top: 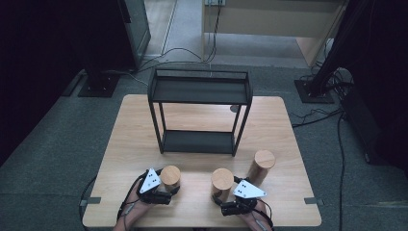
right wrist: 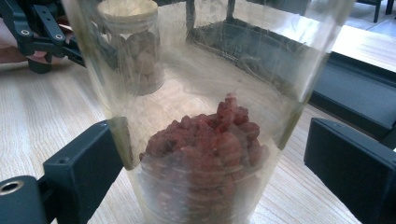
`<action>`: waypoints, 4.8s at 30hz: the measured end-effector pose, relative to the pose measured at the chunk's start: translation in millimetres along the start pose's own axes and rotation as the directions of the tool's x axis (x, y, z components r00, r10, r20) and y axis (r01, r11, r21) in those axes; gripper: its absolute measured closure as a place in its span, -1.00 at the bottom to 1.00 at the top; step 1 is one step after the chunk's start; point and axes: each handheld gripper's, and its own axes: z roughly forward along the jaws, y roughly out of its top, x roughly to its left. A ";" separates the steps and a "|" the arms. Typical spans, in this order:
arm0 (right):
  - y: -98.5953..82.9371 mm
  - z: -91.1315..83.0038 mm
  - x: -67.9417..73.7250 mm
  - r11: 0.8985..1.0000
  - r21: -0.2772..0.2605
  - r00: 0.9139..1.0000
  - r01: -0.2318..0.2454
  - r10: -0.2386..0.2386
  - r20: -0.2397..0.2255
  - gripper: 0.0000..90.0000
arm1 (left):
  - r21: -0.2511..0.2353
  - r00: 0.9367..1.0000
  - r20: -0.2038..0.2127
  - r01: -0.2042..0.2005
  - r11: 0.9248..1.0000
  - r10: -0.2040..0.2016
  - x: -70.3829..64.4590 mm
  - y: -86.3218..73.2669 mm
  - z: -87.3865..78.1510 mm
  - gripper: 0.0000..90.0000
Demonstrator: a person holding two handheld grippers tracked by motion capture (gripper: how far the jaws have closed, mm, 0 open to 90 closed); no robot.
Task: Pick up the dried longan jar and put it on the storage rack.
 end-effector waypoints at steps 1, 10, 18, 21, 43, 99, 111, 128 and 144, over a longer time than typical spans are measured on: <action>0.0 0.0 0.0 1.000 0.000 1.000 0.000 0.000 0.000 -0.89 | 0.000 1.000 0.000 0.000 1.000 0.000 -0.1 0.0 0.0 -0.74; 0.0 0.6 0.2 1.000 0.003 1.000 -0.002 0.002 -0.001 -0.89 | 0.002 1.000 -0.003 0.001 1.000 -0.001 -0.4 0.4 0.1 -0.74; -0.2 1.0 0.2 1.000 0.002 1.000 -0.002 0.002 -0.003 -0.89 | 0.001 1.000 -0.006 0.001 1.000 -0.001 -0.8 0.1 0.1 -0.74; -0.2 0.8 0.2 1.000 0.002 1.000 -0.004 0.004 -0.003 -0.89 | 0.000 1.000 -0.010 0.002 1.000 -0.002 -1.1 -0.1 0.1 -0.74; -0.1 1.4 0.8 1.000 0.004 1.000 -0.006 0.006 0.001 -0.89 | -0.018 1.000 -0.019 -0.005 1.000 0.005 -5.6 -1.6 1.3 -0.49; 0.7 2.7 1.4 1.000 0.017 1.000 -0.008 0.009 -0.010 -0.89 | -0.057 0.968 -0.225 0.104 0.993 -0.114 -16.5 40.2 35.0 -0.43; 1.0 4.0 1.0 1.000 0.026 1.000 -0.010 0.010 -0.018 -0.88 | -0.055 0.954 -0.270 0.116 0.992 -0.126 -15.7 46.3 45.8 -0.43; 1.1 3.7 1.7 1.000 0.026 1.000 -0.011 0.012 -0.013 -0.88 | -0.087 0.931 -0.334 0.122 0.989 -0.144 -22.2 57.6 61.0 -0.43; 1.0 3.4 2.0 1.000 0.025 1.000 -0.014 0.014 -0.015 -0.88 | -0.096 0.894 -0.409 0.159 0.983 -0.184 -28.2 69.4 82.4 -0.43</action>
